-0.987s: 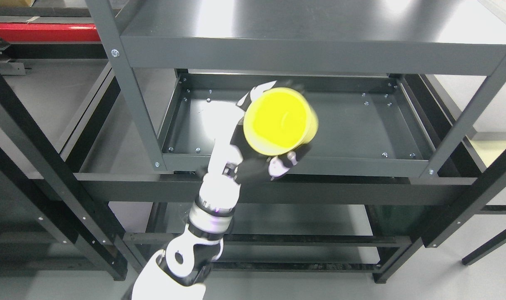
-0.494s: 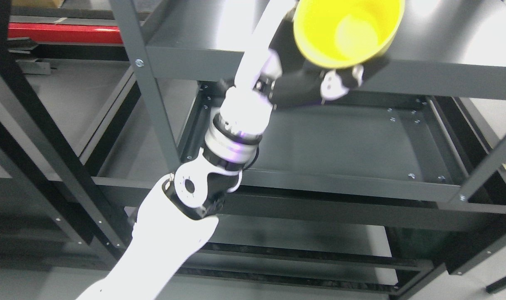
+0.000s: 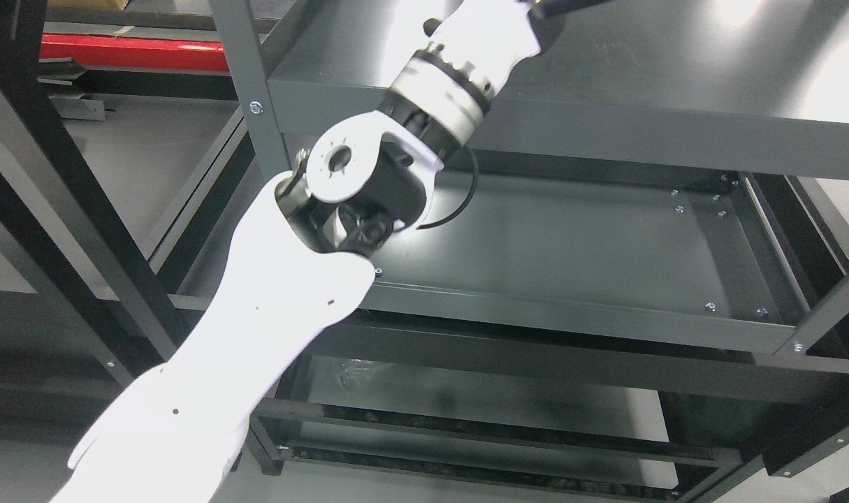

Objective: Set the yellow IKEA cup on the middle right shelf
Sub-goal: 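Raise the cup with the left hand onto the upper shelf, then set the cup down on the shelf and open the left hand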

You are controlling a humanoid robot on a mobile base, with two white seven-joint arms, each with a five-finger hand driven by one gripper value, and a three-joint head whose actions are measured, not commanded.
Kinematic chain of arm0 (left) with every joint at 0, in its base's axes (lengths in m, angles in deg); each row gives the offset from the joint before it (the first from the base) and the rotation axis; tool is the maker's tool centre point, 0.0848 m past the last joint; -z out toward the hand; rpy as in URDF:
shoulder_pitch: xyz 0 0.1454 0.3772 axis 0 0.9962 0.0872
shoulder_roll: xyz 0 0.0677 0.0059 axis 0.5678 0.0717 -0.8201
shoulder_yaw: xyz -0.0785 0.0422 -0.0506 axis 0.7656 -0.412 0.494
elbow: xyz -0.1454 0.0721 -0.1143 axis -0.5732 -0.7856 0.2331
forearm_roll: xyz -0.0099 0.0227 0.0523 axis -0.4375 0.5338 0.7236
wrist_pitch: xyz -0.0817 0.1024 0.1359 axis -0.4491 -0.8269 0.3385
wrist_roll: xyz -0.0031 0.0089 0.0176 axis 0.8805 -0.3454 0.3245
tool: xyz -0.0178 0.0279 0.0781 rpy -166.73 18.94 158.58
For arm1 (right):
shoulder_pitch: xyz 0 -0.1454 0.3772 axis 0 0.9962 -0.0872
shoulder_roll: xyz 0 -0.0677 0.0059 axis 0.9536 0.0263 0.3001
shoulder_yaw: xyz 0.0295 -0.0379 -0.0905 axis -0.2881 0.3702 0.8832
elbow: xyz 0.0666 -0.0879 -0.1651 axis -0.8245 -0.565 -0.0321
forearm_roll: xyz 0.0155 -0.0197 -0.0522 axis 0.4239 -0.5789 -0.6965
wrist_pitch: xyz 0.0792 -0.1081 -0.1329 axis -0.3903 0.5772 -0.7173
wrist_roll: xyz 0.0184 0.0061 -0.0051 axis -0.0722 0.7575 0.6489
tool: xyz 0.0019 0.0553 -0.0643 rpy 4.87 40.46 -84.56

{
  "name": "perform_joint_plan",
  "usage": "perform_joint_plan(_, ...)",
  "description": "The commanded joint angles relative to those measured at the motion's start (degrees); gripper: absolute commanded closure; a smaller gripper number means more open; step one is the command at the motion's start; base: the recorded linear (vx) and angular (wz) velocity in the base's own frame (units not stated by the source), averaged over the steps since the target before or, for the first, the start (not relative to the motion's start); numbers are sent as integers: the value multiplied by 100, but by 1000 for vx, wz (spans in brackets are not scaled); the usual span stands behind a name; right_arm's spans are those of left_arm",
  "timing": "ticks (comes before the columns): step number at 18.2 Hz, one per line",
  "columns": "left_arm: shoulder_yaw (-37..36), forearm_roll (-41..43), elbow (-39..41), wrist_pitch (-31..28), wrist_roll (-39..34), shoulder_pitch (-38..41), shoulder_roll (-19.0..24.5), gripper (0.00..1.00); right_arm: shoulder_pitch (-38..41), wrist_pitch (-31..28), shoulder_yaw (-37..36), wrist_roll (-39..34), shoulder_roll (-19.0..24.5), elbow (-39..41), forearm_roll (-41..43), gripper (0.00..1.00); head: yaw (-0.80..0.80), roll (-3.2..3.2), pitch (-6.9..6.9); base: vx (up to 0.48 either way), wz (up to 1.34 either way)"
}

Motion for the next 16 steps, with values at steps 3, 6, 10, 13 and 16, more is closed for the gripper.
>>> perform_joint_plan(3, -467, -1784, -1962, -700, -142, -1051, 100, 100, 79, -4, 97, 4, -100, 0, 141, 1, 0, 0, 0, -8, 5)
perform_joint_plan(6, -722, -1347, -2480, -753, -186, -1165, 100, 100, 79, -4, 97, 4, -100, 0, 141, 1, 0, 0, 0, -10, -8)
perform_joint_plan(10, -723, -931, -2596, -832, -203, -1165, 100, 97, 79, -4, 97, 4, -100, 0, 141, 1, 0, 0, 0, 0, 0)
perform_joint_plan(13, -880, -896, -2561, -946, -247, -1139, 100, 90, 79, -4, 97, 4, -100, 0, 141, 1, 0, 0, 0, 0, 0)
perform_joint_plan(16, -1082, -896, -2570, -1105, -265, -1139, 100, 84, 79, -4, 97, 4, -100, 0, 141, 1, 0, 0, 0, 0, 0)
